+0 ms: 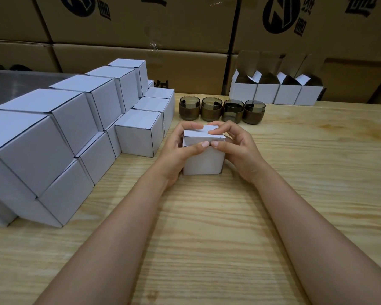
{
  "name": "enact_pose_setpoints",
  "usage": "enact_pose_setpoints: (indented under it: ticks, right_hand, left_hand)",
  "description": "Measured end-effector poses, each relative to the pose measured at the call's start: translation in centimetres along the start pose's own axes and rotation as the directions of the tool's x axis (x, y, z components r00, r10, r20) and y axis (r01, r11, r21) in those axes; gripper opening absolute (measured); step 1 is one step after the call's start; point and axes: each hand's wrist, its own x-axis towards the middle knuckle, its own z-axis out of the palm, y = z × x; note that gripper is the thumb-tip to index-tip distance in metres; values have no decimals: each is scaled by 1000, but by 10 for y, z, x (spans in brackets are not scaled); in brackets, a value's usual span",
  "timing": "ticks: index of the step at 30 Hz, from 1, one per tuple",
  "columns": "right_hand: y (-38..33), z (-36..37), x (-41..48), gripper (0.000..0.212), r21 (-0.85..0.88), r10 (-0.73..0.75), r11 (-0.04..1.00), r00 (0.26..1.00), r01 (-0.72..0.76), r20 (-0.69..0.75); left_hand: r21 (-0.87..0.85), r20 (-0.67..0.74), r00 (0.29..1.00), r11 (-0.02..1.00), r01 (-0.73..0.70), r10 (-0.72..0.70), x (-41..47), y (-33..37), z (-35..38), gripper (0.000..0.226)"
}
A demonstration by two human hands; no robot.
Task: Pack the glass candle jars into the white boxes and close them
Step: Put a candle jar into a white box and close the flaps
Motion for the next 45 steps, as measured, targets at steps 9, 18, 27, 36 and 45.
enact_pose_setpoints:
  ticks: [9, 18, 27, 36, 45]
  right_hand:
    - [0, 5, 0, 10, -19, 60, 998, 998, -60, -25]
    - [6, 4, -1, 11, -2, 66, 998, 998, -66, 7]
    - [7, 10, -1, 11, -14, 61, 998, 998, -62, -10]
    - [6, 11, -2, 10, -15, 53, 998, 999, -53, 10]
    - [4, 4, -9, 23, 131, 95, 987, 995, -92, -13]
  left_hand:
    - [4, -108, 991, 997, 82, -81, 3, 2, 4, 6]
    - [100, -144, 989, 995, -16, 31, 2, 0, 6, 30]
    - [172, -244, 967, 985, -26, 68, 1, -5, 19, 35]
    - [295, -176, 973, 951, -93, 150, -1, -2, 20, 52]
    - [310, -329, 918, 944, -116, 221, -9, -6, 15, 15]
